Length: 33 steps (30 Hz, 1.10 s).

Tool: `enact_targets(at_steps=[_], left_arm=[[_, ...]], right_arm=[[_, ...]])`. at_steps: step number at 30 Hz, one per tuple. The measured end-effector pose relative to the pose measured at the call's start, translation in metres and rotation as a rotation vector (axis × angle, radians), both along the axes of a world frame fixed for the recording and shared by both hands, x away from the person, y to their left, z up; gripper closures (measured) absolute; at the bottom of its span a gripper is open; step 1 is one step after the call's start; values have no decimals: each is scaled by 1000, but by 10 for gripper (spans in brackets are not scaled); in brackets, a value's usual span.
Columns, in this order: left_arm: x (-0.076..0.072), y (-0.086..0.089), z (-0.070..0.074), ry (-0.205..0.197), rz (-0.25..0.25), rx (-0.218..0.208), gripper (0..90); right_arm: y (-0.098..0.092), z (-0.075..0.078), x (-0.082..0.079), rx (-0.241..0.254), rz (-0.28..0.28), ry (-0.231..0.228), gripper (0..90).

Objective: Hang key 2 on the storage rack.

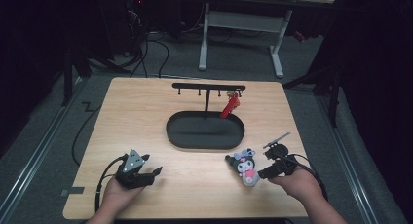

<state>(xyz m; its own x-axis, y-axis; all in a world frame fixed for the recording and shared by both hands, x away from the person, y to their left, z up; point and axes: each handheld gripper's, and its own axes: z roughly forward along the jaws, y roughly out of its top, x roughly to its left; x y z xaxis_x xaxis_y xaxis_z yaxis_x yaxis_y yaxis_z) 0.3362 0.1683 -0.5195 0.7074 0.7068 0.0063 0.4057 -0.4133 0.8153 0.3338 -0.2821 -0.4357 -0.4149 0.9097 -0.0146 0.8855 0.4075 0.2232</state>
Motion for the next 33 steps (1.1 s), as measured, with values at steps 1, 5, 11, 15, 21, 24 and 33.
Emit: enact_targets(at_steps=[1, 5, 11, 15, 21, 24, 33], left_arm=[[0, 0, 0, 0, 0, 0, 327], [-1, 1, 1, 1, 4, -5, 328], [-1, -1, -1, 2, -10, 8, 329], [0, -2, -1, 4, -17, 8, 330], [1, -4, -2, 6, -29, 13, 330], [0, -5, -2, 3, -30, 13, 331], [0, -4, -1, 0, -28, 15, 330]], right_arm=[[2, 2, -1, 5, 4, 5, 338], [8, 8, -3, 13, 20, 18, 322], [26, 18, -1, 40, 40, 18, 261], [33, 11, 3, 19, 45, 43, 241], [39, -5, 8, 22, 33, 78, 236], [43, -17, 11, 17, 29, 101, 236], [47, -37, 16, 2, 25, 141, 242]])
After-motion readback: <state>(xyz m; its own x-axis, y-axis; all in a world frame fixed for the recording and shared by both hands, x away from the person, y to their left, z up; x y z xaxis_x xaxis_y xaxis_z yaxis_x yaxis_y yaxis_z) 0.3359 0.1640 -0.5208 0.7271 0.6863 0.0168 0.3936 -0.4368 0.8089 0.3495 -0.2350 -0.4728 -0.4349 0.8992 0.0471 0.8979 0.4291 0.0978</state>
